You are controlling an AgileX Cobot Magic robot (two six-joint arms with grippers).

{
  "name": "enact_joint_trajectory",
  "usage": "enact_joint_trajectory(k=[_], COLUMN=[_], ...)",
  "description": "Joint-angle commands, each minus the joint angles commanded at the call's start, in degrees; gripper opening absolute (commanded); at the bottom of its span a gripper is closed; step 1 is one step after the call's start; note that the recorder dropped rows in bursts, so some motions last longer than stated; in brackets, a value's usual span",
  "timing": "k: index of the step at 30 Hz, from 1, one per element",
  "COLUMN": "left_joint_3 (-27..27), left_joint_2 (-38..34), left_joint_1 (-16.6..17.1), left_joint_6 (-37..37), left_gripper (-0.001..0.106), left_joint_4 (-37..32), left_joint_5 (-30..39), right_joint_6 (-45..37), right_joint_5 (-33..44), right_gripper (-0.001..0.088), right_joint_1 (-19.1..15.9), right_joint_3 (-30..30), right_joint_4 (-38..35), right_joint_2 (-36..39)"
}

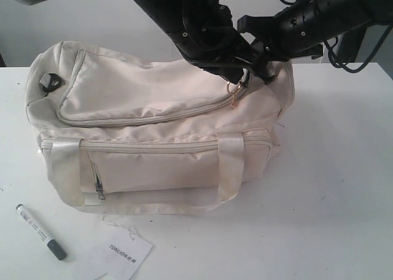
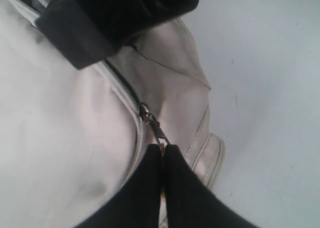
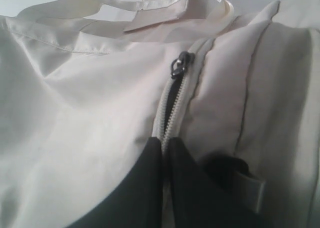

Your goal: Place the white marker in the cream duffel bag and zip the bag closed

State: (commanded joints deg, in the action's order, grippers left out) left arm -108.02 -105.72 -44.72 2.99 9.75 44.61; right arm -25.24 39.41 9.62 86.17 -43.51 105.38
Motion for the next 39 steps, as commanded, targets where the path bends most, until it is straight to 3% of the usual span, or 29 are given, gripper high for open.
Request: enact_joint_trajectory(k=[39], left_joint_3=[0.00], left_joint_2=[0.38], left_joint_1=[0.00], left_joint_6=[1.80], left_gripper=[0.000], left_joint_4=[0.12], left_joint_5=[9.46], right_joint_6=[1.40], right_joint_5=[-2.09], right_gripper=[0.0000], right_joint_1=[0.00], right_joint_3=[0.00], right_joint_4=[0.65], right_joint_2=[-0.10])
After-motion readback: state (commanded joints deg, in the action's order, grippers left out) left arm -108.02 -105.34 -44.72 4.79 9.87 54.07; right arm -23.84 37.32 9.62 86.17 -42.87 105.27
